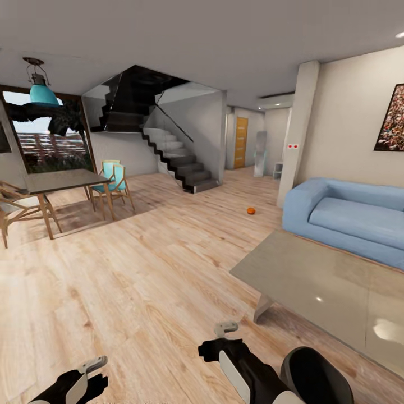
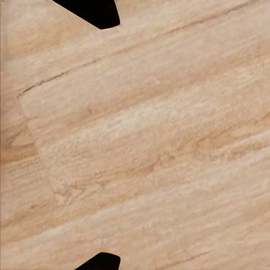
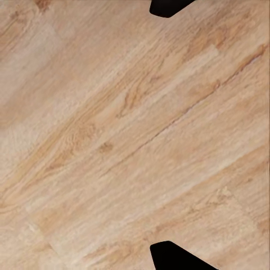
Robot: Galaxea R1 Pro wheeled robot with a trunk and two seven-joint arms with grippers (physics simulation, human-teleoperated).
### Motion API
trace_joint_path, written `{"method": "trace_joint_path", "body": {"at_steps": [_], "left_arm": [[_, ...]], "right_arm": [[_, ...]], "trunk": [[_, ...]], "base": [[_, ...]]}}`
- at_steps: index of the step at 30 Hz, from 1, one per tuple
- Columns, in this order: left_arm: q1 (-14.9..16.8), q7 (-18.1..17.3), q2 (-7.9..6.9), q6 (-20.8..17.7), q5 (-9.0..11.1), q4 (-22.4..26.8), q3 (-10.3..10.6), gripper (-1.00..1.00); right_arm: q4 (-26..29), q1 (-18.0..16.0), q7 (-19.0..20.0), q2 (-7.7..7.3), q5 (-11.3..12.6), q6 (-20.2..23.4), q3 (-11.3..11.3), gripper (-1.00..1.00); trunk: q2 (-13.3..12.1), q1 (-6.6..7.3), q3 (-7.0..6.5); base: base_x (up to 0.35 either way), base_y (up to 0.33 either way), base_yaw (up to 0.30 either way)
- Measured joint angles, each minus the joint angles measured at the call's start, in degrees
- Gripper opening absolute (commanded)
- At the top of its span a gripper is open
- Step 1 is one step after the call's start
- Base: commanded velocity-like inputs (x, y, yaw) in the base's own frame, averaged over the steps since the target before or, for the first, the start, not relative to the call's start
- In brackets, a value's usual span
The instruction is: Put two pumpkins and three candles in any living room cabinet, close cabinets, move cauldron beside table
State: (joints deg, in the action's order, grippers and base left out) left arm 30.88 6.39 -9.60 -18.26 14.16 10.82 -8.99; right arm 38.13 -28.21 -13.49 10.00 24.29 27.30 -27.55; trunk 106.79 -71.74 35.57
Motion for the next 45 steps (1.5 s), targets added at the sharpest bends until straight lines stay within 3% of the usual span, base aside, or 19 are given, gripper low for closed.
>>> {"method": "trace_joint_path", "body": {"at_steps": [5, 10, 15, 45], "left_arm": [[-0.1, -0.1, 0.3, 1.5, 0.0, -0.5, 0.1, 1.0], [-0.1, 0.1, 1.25, 5.1, 0.2, -2.6, 0.2, 1.0], [-0.2, 0.1, 1.48, 6.1, 0.1, -3.4, 0.1, 1.0], [-0.4, 0.1, 2.38, 6.3, -0.1, -4.5, 0.1, 1.0]], "right_arm": [[-6.4, 0.0, 0.0, 0.0, -0.2, -7.2, -0.2, 1.0], [-9.2, 0.0, -0.1, 0.0, -0.2, -10.9, -0.2, 1.0], [-11.1, 0.0, -0.1, 0.0, -0.2, -13.1, -0.2, 1.0], [-12.5, 0.0, -0.1, 0.0, -0.2, -13.5, -0.4, 1.0]], "trunk": [[-2.0, 1.1, -0.57], [-4.0, 2.2, -1.14], [-6.0, 3.3, -1.71], [-18.0, 9.89, -5.13]], "base": [[0.0, 0.0, 0.219], [0.0, 0.0, 0.218], [0.0, 0.0, 0.218], [0.0, 0.0, 0.218]]}}
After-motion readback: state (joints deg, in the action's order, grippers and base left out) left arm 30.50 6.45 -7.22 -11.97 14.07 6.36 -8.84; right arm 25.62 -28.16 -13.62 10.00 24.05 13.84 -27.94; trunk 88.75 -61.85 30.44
